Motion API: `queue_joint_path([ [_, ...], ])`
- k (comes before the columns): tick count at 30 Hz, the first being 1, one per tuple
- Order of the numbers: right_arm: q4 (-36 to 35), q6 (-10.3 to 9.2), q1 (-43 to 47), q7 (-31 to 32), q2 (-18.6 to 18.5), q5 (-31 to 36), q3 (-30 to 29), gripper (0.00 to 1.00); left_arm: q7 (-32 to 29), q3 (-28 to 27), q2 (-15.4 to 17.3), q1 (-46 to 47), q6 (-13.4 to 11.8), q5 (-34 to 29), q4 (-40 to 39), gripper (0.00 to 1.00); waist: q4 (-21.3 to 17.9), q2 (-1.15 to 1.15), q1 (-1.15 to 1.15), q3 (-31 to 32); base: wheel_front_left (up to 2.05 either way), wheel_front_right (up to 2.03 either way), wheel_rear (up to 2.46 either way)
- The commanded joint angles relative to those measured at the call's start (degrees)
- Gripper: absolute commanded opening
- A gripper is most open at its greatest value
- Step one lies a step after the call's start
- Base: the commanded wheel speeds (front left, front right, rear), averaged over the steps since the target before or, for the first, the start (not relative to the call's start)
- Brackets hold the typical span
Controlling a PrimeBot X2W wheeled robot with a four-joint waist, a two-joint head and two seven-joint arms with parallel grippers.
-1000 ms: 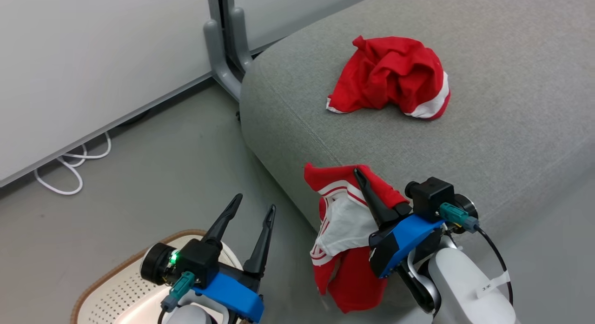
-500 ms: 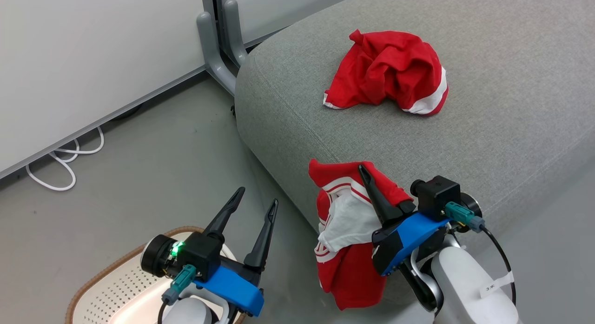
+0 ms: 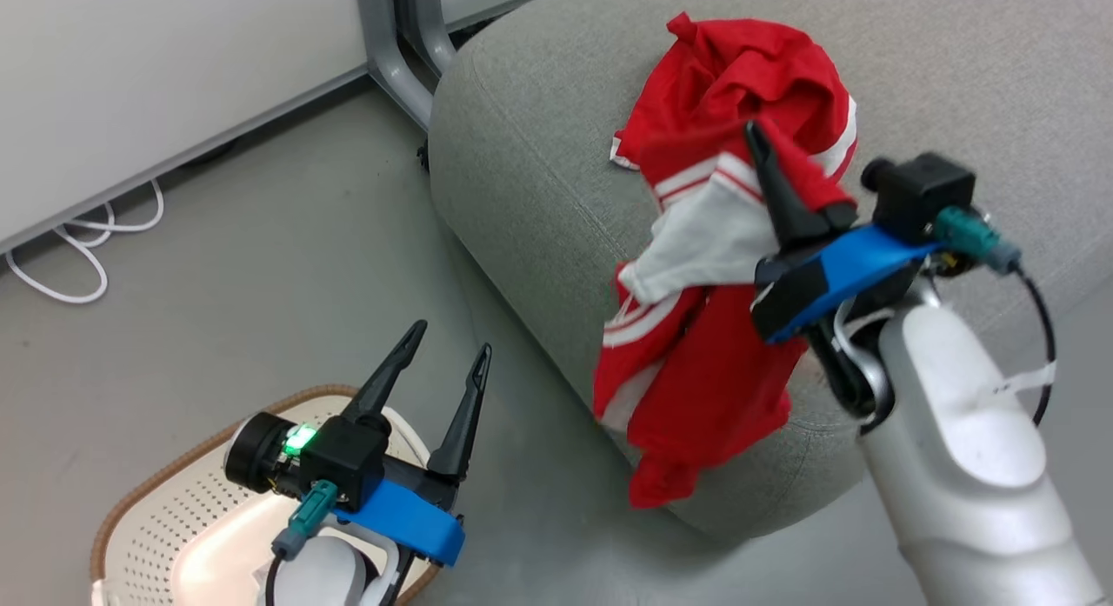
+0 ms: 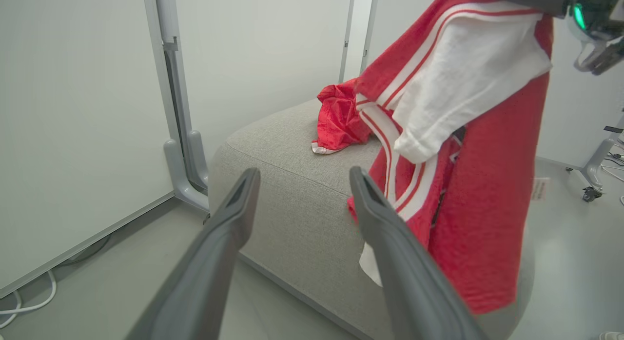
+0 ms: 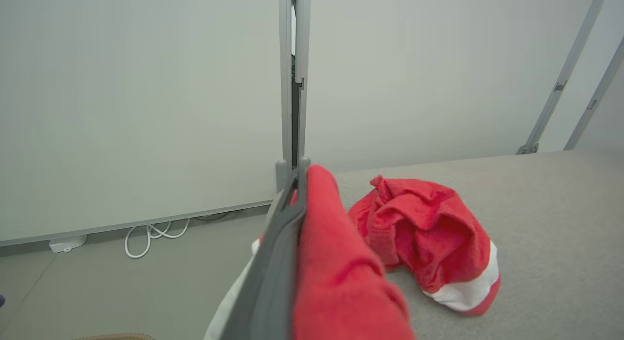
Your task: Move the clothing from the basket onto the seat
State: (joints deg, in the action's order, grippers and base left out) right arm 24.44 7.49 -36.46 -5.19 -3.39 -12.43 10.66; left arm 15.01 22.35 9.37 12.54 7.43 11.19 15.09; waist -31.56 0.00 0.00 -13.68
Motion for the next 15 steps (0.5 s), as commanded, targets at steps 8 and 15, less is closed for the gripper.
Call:
queue_joint_path([
  [8,-3.2,0.01,-14.1,4.1,-5.5,-1.2,-7.7,0.00,0.3,0.6,3.5,5.5,0.0,-1.7,-2.5,1.00,2.3,0.00,0.00,-10.4,0.00,0.00,0.00],
  [15,-3.3,0.00,-25.1,4.9,-11.9,-0.5,-20.4,0.00,0.3,2.7,6.5,10.2,0.0,-2.3,-5.7,1.00,5.7,0.00,0.00,-18.8,0.00,0.00,0.00],
])
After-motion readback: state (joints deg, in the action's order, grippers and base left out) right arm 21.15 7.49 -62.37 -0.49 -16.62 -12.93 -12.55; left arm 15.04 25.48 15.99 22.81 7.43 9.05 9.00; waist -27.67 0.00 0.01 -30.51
